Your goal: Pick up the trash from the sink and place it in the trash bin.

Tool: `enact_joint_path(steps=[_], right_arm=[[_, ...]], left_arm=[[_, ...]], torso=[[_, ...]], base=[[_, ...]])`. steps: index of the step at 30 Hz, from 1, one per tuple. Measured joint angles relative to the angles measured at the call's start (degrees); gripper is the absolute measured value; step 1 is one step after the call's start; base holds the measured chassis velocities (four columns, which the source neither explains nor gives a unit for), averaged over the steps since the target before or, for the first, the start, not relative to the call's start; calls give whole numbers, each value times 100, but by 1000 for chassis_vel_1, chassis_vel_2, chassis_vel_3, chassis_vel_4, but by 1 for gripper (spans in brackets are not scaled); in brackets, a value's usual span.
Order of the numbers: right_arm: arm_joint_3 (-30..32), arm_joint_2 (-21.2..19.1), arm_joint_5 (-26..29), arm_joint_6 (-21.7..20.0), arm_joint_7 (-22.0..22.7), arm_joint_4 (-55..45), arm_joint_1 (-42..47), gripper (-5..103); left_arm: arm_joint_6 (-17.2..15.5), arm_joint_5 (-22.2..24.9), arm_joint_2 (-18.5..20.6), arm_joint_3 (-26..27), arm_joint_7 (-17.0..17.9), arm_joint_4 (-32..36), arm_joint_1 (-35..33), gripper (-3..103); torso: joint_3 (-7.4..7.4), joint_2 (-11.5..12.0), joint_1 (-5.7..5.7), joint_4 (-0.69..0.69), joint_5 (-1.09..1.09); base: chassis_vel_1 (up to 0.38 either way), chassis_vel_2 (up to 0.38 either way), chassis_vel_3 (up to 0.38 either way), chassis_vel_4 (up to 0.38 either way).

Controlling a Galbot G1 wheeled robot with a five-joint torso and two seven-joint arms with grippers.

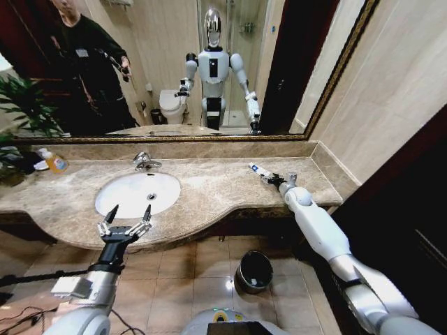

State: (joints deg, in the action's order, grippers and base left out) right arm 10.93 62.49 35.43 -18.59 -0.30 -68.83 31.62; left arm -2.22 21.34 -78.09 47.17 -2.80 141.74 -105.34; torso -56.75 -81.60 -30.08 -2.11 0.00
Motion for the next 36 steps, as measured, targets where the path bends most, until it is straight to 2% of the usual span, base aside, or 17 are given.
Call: enact_joint_path(steps=[2,5,6,8,11,12,13,15,16,18,27,30,32,36], right_arm=[[0,3,-5,-3,11,-17,10,62],[-9,16,-104,-14,75,-114,70,46],[-9,16,-104,-14,75,-114,70,46],[-11,26,-181,-21,95,-175,116,35],[-11,27,-193,-25,123,-222,142,30],[-14,23,-198,-35,173,-275,165,19],[-22,18,-208,-37,205,-303,173,19],[-41,4,-243,-37,251,-358,188,8],[-41,4,-243,-37,251,-358,188,8],[-69,-23,-262,-34,287,-420,203,1],[-2,-122,-147,-45,479,-944,444,0],[303,-305,75,-122,671,-1835,949,0],[376,-361,90,-121,690,-1998,1083,0],[695,-736,145,-84,880,-2830,1842,0]], left_arm=[[0,0,0,0,0,0,0,100],[0,0,0,0,0,0,0,100],[0,0,0,0,0,0,0,100],[0,0,0,0,0,0,0,100],[0,0,0,0,0,0,0,100],[0,0,0,0,0,0,0,100],[0,0,0,0,0,0,0,100],[0,0,0,0,0,0,0,100],[0,0,0,0,0,0,0,100],[0,0,0,0,0,0,0,100],[0,0,0,0,0,0,0,100],[0,0,0,0,0,0,0,100],[0,0,0,0,-1,0,0,100],[0,0,0,0,0,0,0,100]], torso=[[0,0,0,0,0],[0,0,0,0,0],[0,0,0,0,0],[0,0,0,0,0],[0,0,0,0,0],[0,0,0,0,0],[0,0,0,0,0],[0,0,0,0,0],[0,0,0,0,0],[0,0,0,0,0],[0,0,0,0,1],[0,0,0,-1,-1],[1,0,0,-1,0],[1,0,0,2,1]], base=[[0,0,0,0],[0,0,0,0],[0,0,0,0],[0,0,0,0],[0,0,0,0],[0,0,0,0],[0,0,0,0],[0,0,0,0],[0,0,0,0],[0,0,0,0],[0,0,0,0],[0,0,0,0],[0,0,0,0],[0,0,0,0]])
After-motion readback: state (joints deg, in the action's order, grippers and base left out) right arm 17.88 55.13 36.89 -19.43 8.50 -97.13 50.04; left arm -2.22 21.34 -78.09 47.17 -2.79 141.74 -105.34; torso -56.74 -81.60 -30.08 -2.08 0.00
